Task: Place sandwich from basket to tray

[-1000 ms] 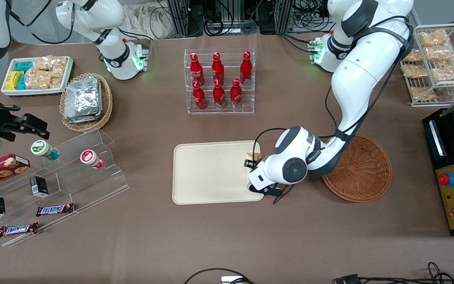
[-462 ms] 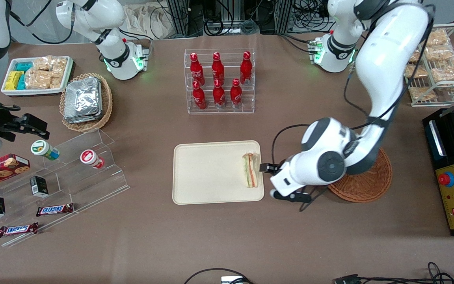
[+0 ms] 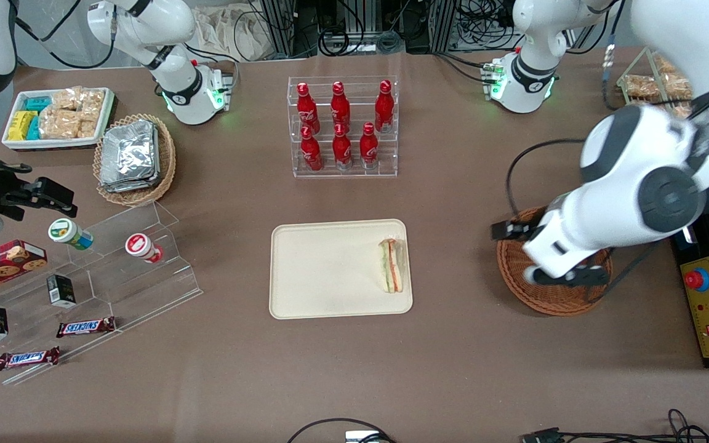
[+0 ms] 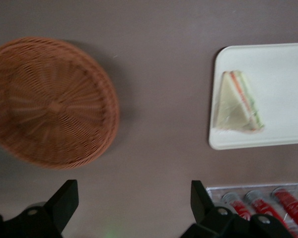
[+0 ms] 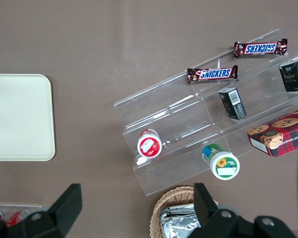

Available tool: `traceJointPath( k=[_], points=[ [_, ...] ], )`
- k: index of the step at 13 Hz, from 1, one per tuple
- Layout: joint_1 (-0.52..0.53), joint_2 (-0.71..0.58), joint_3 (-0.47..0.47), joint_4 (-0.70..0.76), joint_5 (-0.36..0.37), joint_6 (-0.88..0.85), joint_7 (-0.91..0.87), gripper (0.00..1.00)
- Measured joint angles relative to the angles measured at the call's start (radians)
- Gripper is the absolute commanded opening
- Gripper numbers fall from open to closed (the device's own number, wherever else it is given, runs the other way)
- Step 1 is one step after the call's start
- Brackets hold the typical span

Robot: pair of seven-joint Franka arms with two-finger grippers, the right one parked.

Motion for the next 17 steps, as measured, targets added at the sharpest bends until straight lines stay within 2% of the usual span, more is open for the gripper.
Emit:
traceJointPath(
  k=[4,7,12,17],
  points=[
    [0.085,-0.132,0.003,-0.003,0.007,-0.142,0.105,1.0],
    [0.139,-0.15,0.004,-0.026,0.007,-0.174,0.13,1.0],
    [0.161,-0.189,0.004,-0.154,0.007,-0.149,0.143,1.0],
    [0.169,-0.299,0.003,-0.307,0.007,-0.023,0.169,1.0]
  ],
)
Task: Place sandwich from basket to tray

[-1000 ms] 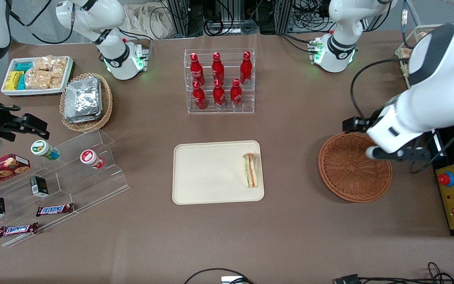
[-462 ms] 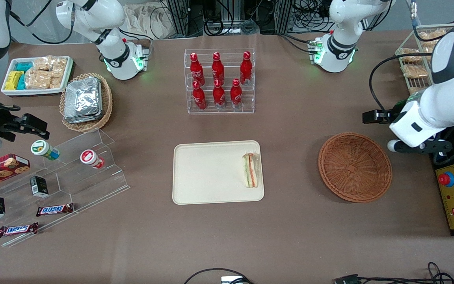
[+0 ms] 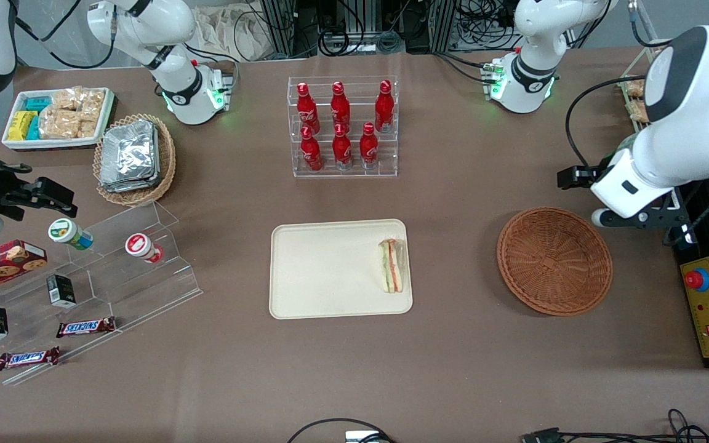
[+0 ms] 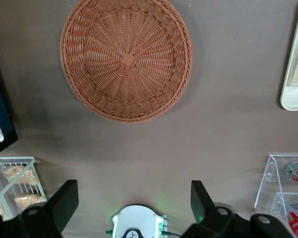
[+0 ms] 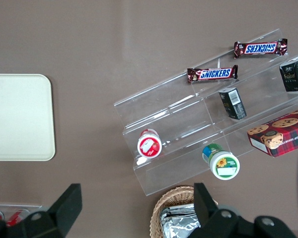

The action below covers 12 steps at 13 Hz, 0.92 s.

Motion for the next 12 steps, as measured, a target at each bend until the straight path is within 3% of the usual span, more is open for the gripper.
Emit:
traceJointPath(
  k=[4,9,12],
  points=[
    [-0.009,-0.069,0.048,-0.071,-0.005,0.05,0.063,1.0],
    [-0.323,-0.094,0.364,-0.08,-0.011,0.077,0.073,1.0],
    [-0.353,-0.142,0.404,-0.163,-0.021,0.172,0.089,1.0]
  ],
)
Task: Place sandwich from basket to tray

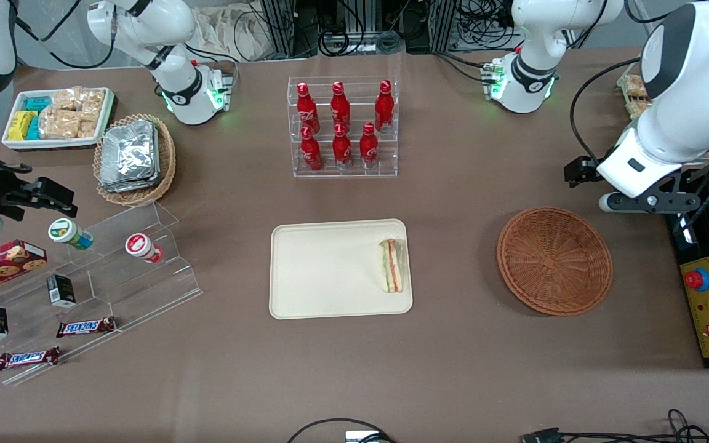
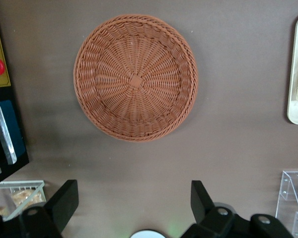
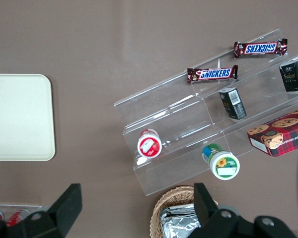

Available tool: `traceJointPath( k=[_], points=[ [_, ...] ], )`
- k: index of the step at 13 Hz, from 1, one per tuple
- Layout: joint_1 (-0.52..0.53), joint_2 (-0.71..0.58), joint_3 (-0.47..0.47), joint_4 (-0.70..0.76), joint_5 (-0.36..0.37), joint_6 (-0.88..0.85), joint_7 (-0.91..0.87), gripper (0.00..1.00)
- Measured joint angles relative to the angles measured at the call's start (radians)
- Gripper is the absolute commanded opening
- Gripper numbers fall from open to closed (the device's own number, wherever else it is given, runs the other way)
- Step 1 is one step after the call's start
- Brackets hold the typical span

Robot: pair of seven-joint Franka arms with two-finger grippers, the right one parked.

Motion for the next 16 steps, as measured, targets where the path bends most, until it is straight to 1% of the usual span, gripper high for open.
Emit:
traceJointPath(
  k=[2,6,16],
  points=[
    [0.0,-0.021,0.006,-0.024,-0.003,0.021,0.027,1.0],
    [0.0,-0.021,0.017,-0.003,-0.003,0.035,0.056,1.0],
    [0.0,-0.007,0.02,-0.002,-0.003,0.03,0.058,1.0]
  ],
)
